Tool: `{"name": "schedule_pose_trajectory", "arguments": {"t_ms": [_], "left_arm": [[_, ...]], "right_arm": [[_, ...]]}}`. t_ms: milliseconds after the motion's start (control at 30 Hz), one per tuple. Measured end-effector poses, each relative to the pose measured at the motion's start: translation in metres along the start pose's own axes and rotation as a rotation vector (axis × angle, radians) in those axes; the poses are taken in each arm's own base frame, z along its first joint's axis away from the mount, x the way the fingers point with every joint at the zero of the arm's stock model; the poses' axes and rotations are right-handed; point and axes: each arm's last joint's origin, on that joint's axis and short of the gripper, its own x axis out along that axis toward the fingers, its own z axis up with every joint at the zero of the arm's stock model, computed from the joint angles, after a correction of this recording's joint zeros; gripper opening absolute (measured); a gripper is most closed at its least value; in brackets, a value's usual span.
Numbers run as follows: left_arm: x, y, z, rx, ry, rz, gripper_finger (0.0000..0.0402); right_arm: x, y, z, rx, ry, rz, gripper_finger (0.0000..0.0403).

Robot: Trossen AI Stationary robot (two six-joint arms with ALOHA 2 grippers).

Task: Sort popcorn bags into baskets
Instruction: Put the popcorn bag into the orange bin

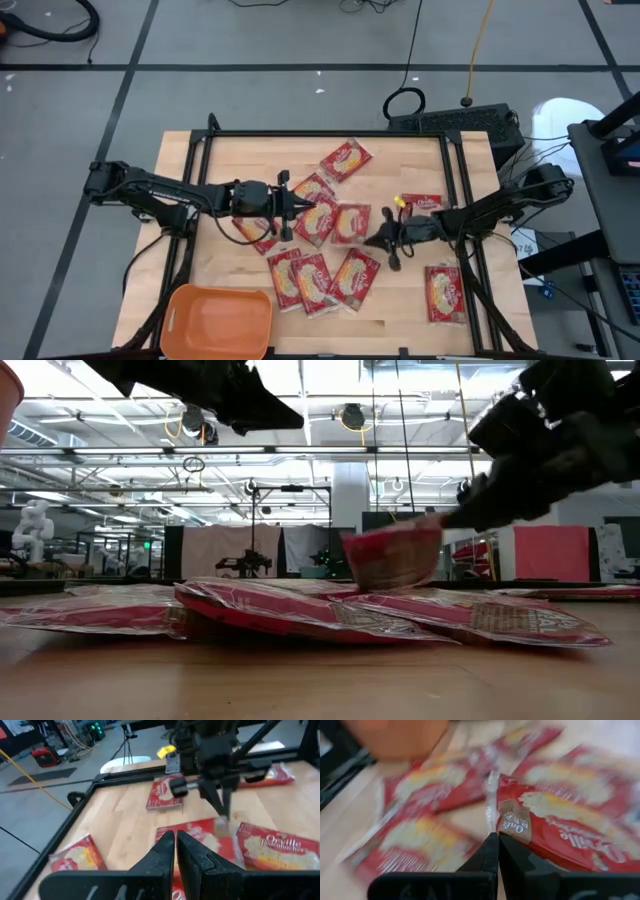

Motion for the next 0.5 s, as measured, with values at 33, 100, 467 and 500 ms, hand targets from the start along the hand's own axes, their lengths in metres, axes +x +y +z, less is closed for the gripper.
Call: {"name": "schedule_pose_trajectory", "arguments": {"t_ms": [33, 100, 467, 500], "left_arm": [[0.002, -0.001, -0.002, -0.014, 0.005, -0.001, 0.0026], [0.008, -0.003, -0.004, -0.043, -0.008, -0.003, 0.0026], [0.056, -0.043, -0.010, 0.022, -0.027, -0.156, 0.0126], [0.060, -0.047, -0.013, 0.031, 0.000, -0.166, 0.0144]], "right_arm": [[0.000, 0.002, -0.003, 0.018, 0.034, 0.017, 0.0000], [0.000, 0.004, -0.009, 0.069, 0.107, 0.018, 0.0000], [-0.002, 0.006, -0.005, 0.173, 0.093, -0.038, 0.0000], [-0.003, 0.006, -0.002, 0.164, 0.080, -0.037, 0.0000]]}}
